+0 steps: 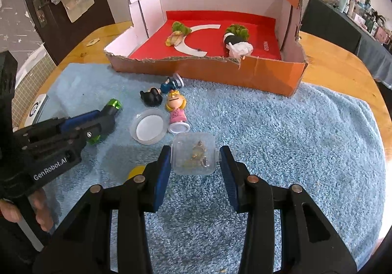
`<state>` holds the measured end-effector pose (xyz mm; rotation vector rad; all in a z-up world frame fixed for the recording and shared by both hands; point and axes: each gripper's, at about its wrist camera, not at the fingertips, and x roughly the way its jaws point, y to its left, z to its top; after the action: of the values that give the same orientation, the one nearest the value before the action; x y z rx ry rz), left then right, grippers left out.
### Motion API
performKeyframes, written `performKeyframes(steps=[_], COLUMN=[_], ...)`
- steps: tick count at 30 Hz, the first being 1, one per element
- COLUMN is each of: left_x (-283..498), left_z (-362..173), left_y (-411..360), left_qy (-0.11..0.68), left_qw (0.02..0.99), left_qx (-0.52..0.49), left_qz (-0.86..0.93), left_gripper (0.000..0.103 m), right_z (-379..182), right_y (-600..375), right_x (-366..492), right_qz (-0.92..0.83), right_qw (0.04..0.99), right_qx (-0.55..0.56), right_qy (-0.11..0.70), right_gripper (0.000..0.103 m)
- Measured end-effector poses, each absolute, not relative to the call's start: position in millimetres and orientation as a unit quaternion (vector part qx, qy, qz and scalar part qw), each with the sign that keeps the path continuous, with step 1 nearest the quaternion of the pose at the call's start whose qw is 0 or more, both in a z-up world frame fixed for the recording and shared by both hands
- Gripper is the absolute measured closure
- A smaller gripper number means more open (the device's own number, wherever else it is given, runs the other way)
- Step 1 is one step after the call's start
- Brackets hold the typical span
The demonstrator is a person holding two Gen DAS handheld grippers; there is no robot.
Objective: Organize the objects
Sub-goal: 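Lift the container with the right tool while the left tool lifts the packet toward the box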
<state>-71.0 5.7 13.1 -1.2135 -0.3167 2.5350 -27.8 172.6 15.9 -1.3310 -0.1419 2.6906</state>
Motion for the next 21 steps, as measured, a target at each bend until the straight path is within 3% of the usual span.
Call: performKeyframes(steps=[21], left_x=[-74], left_z=[47], left_y=[3], left_qy=[-0.108], left_qw=[0.163], left_qx=[-0.389], left_qz=[0.900], left_gripper=[0.078], right_z=[54], right_y=[166], right_x=[-28], right_qz=[0.912], right_qw=[0.063], right_qx=[-0.404], right_qy=[-0.046], right_gripper=[0.065])
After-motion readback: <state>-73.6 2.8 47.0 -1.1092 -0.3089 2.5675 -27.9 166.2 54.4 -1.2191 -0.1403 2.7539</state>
